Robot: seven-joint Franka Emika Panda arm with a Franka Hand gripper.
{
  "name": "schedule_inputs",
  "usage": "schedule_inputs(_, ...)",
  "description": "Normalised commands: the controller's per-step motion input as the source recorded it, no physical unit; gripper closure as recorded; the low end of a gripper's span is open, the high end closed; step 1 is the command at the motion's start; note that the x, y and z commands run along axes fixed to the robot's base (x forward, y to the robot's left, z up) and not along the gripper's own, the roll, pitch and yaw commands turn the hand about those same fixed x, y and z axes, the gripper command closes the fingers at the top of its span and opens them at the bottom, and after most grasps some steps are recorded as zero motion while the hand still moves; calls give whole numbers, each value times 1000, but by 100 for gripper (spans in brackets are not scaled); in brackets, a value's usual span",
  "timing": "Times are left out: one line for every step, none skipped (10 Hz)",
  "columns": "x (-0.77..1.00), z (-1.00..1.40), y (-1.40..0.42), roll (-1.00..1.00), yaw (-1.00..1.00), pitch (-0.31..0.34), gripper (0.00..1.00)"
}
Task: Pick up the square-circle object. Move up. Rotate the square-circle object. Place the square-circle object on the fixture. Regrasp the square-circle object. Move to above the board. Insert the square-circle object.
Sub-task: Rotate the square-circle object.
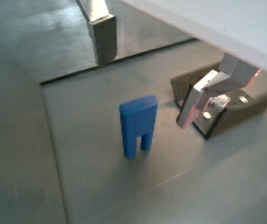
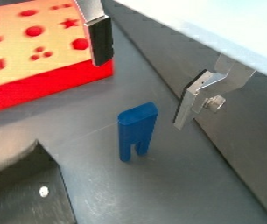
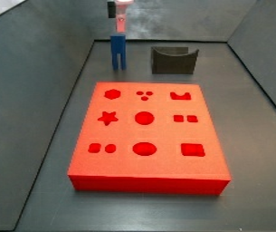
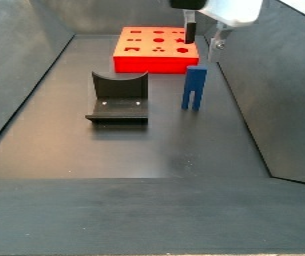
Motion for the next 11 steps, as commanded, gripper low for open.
schedule_inputs(36, -20, -4, -30, 1000, 9, 0)
schedule_inputs(36, -20, -4, -32, 1000, 9, 0)
schedule_inputs(36, -20, -5, -34, 1000, 10, 0)
schedule_inputs(36, -20, -4, -36, 1000, 10, 0)
schedule_inputs(36, -20, -4, -38, 1000, 11, 0)
schedule_inputs(36, -20, -4, -42, 1000, 12, 0)
schedule_inputs(36, -20, -4, -46, 1000, 13, 0)
schedule_inputs(36, -20, -5, -49, 1000, 14, 0)
schedule_inputs(36, -20, -4, -55, 1000, 16, 0)
schedule_inputs(36, -20, -4, -59, 1000, 17, 0)
schedule_inputs(36, -19, -4, -71, 1000, 20, 0)
